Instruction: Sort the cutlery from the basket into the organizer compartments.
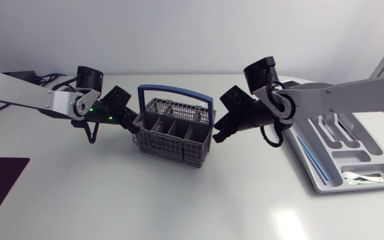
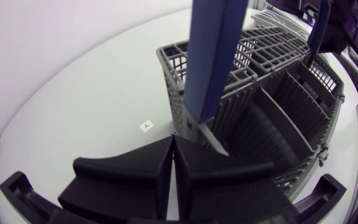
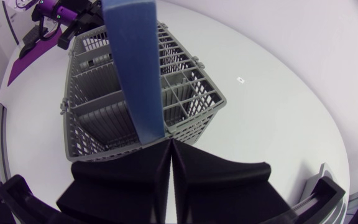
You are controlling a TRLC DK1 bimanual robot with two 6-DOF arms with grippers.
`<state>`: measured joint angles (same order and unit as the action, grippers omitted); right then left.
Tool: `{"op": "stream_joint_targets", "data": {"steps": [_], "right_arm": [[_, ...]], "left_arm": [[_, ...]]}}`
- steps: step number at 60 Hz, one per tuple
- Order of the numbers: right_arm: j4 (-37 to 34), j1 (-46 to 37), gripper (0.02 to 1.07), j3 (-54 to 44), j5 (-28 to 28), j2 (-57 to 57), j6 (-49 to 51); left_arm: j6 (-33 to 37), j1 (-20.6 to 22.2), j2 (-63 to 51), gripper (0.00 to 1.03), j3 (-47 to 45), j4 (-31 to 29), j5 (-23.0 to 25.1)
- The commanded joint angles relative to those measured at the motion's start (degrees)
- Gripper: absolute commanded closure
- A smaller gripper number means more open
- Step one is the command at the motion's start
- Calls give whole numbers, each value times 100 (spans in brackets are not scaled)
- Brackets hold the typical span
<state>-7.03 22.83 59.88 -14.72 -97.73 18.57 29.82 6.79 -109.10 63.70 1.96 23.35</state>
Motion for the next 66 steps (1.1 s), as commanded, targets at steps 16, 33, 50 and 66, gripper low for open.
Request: {"op": "stream_joint_targets", "data": {"steps": [16,33,50,66], "right_arm": [[79,-24,102,-257,22,53,-160],[87,-332,102,-591,-13,431,-81],[87,-411,102,-547,-31,501,-73],[105,-411,102,-292,-22,290,-125]], "left_arm": [[59,376,741,100,-772,-160,143],[23,886,1136,100,-1149,-196,143],[-64,1097,1216,100,-1141,-222,134],[-100,1114,1216,100,-1097,-222,99]]}}
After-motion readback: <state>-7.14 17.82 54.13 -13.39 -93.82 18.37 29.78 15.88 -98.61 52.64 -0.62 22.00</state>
